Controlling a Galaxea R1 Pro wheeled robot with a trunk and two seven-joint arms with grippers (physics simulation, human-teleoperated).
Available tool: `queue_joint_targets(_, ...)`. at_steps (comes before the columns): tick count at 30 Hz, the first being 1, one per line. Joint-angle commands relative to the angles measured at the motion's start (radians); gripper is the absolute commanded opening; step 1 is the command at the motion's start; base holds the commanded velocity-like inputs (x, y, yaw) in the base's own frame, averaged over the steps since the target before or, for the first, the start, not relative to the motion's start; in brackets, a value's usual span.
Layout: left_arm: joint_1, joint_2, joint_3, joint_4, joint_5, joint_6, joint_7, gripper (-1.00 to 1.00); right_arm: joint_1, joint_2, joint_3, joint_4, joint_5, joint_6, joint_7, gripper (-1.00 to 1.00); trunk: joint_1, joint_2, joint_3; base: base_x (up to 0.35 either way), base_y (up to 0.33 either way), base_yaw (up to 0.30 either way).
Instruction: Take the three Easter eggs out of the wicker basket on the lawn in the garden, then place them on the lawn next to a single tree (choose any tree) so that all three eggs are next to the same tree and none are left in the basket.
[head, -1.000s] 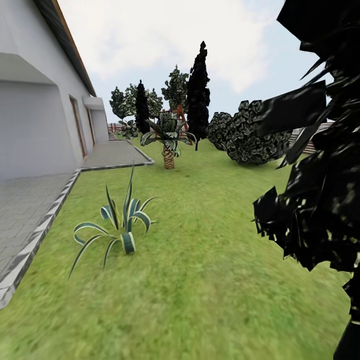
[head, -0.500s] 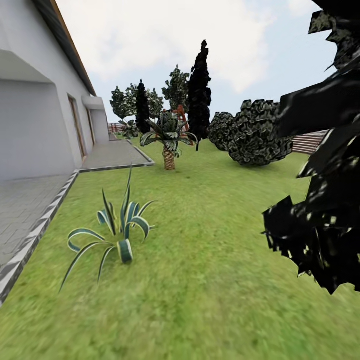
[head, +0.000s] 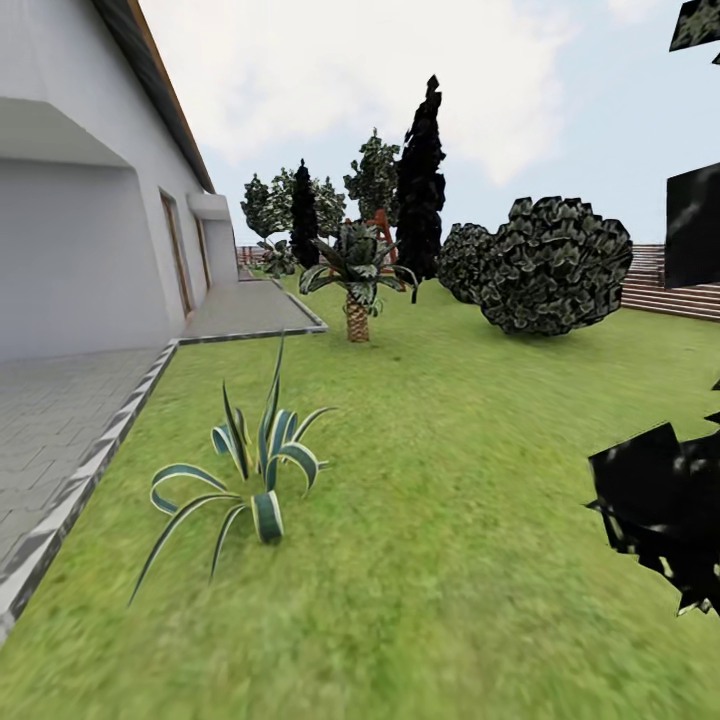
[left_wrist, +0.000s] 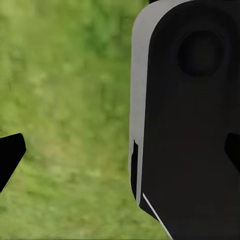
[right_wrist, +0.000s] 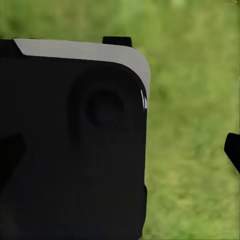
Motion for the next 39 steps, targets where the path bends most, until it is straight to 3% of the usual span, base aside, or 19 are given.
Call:
queue_joint_targets(1,0.001,0.0,0.001,-0.002,0.001,-0.001,-0.001,1.0,-0.001,0.0,0.0,0.002,0.001,0.0,0.0,1.0,0.001,0.0,-0.001,0.334,0.115,0.001)
queue_joint_targets(20,0.001,0.0,0.001,-0.002,0.001,-0.001,-0.001,1.0,-0.001,0.001,0.001,0.002,0.001,0.0,0.0,1.0,0.001,0.0,-0.001,0.334,0.115,-0.001)
queue_joint_targets(28,0.001,0.0,0.001,-0.002,0.001,-0.001,-0.001,1.0,-0.001,-0.001,0.0,0.002,0.001,0.0,0.0,1.0,0.001,0.0,-0.001,0.334,0.108,-0.189)
queue_joint_targets(39,0.001,0.0,0.001,-0.003,0.0,-0.001,-0.001,1.0,-0.001,0.0,0.0,0.002,0.001,0.0,0.0,1.0,0.001,0.0,-0.001,0.334,0.101,-0.017)
